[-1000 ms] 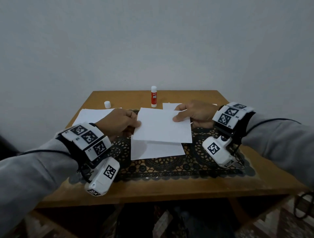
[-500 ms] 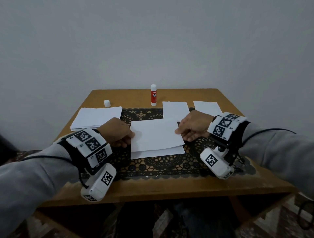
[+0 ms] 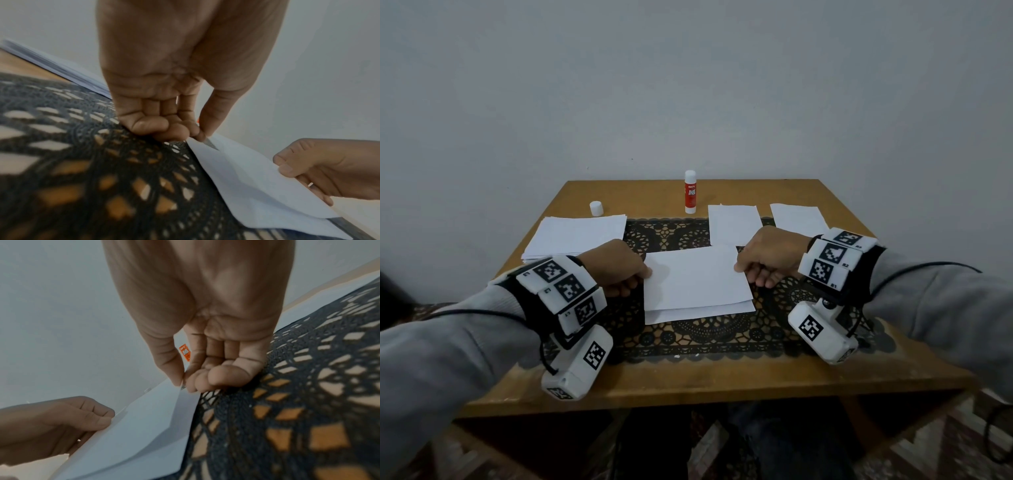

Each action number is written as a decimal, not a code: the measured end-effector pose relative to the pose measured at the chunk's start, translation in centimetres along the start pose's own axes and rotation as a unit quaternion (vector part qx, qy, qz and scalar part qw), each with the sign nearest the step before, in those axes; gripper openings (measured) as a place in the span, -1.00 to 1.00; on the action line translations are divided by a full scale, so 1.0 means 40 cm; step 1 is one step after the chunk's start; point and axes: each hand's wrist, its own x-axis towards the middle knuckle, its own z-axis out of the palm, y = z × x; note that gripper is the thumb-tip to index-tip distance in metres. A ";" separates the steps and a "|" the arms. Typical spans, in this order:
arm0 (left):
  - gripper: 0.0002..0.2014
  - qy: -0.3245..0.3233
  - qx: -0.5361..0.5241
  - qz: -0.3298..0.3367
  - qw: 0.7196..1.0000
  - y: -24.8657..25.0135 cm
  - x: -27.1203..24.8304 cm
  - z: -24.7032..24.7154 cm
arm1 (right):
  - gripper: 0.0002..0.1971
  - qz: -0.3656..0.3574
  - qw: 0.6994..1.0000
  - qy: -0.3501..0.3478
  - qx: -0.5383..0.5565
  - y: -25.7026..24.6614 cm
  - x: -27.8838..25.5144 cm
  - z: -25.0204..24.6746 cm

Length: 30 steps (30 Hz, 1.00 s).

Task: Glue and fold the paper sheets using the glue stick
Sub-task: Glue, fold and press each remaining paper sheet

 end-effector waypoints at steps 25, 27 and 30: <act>-0.82 -0.002 0.066 0.050 0.997 -0.012 -0.015 0.009 | -0.84 -0.056 0.996 0.018 -0.066 0.013 -0.009 0.018; -0.81 0.000 0.070 0.053 0.996 -0.014 -0.012 0.009 | -0.83 -0.063 0.995 0.027 -0.074 0.016 -0.009 0.020; -0.77 0.005 0.091 0.060 0.994 -0.015 -0.010 0.011 | -0.80 -0.075 0.991 0.035 -0.106 0.014 -0.006 0.024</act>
